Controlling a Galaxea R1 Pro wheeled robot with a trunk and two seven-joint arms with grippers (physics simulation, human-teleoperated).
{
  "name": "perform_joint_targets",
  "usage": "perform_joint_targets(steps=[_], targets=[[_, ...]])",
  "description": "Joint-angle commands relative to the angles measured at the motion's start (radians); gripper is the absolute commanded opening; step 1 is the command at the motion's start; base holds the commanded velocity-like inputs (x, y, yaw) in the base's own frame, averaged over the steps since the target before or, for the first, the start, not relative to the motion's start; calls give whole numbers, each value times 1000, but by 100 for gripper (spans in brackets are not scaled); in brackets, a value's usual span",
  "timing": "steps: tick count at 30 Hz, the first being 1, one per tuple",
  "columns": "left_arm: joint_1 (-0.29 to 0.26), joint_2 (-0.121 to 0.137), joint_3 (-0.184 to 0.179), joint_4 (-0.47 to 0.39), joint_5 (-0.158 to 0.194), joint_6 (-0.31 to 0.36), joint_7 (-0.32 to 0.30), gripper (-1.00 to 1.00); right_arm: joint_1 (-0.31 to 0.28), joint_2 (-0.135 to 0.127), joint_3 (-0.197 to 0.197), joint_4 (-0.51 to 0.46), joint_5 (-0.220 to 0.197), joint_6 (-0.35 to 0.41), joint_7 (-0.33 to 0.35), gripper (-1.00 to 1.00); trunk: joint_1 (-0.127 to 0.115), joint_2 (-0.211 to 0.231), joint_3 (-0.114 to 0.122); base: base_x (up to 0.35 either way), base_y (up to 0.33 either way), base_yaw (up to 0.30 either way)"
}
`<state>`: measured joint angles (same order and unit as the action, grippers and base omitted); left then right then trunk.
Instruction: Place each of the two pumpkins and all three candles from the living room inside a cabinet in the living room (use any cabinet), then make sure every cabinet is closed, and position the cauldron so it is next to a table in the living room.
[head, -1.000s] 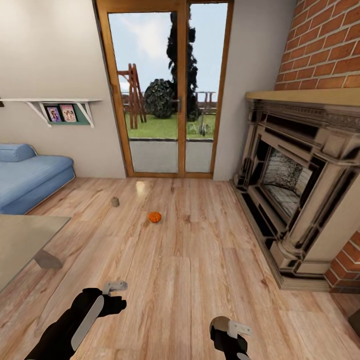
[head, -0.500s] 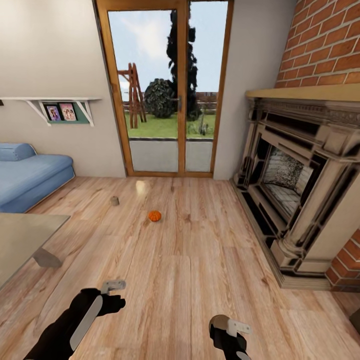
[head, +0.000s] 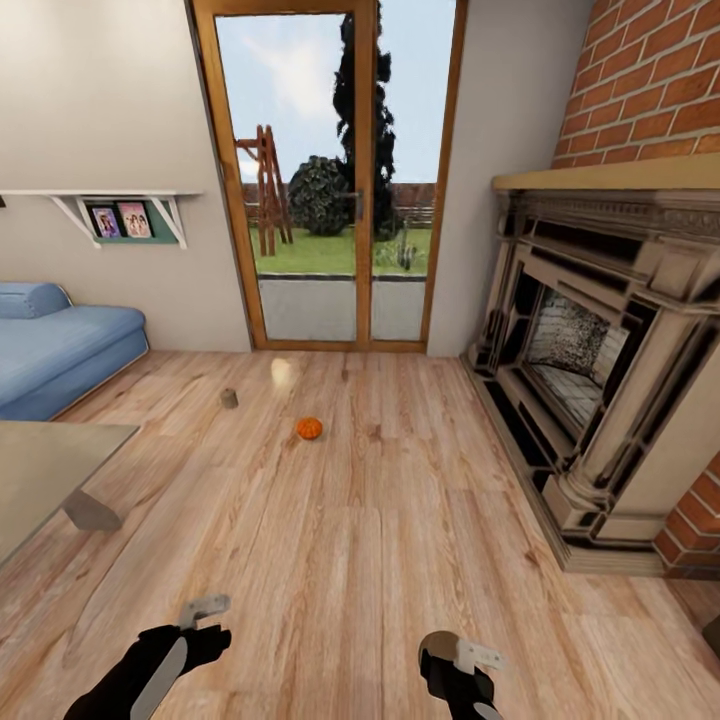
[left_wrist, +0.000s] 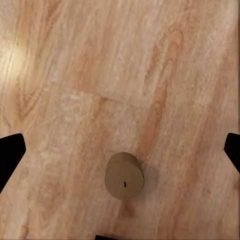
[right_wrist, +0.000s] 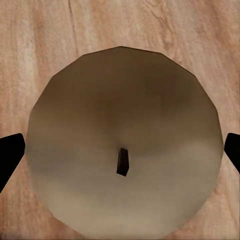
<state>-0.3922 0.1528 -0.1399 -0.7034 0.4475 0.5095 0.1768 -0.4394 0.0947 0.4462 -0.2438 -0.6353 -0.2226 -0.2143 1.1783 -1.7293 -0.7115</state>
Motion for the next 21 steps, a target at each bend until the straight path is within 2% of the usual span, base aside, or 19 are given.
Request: perform_joint_targets(steps=[1,6,9,11,14,16,19,21], targets=[[0,0,-6,0,8,-1,7,100,-1,-1,8,0,-7,-4,-5,-100,4,-8,-4,0,0,0],[0,5,-4,5,10,-71,5,100,-1,0,9,0,-7,-4,-4,-100,23,-43,-20,0,0,0],[0,2,-3,82,11,-129,5,100,-1,0,10,0,-4,-6,-3,-100,35,-64,-29,0,0,0],[0,-1,-3,162,11,-203,5,100,-1,1,11,0,-3,-7,-3,-100,42,-78,-35,0,0,0],[0,-5,-4,262,12,-359,3,100,-1,2,11,0,-1,-7,-3,-100,54,-99,-45,0,0,0],[0,-8,-5,284,8,-401,3,100,-1,2,12,0,1,-7,-3,-100,61,-113,-51,0,0,0],[-1,-13,-10,291,6,-430,2,100,-1,2,12,-1,3,-7,-3,-100,73,-134,-61,0,0,0],[-2,-16,-10,270,6,-416,2,100,-1,2,12,0,3,-8,-3,-100,81,-148,-67,0,0,0]])
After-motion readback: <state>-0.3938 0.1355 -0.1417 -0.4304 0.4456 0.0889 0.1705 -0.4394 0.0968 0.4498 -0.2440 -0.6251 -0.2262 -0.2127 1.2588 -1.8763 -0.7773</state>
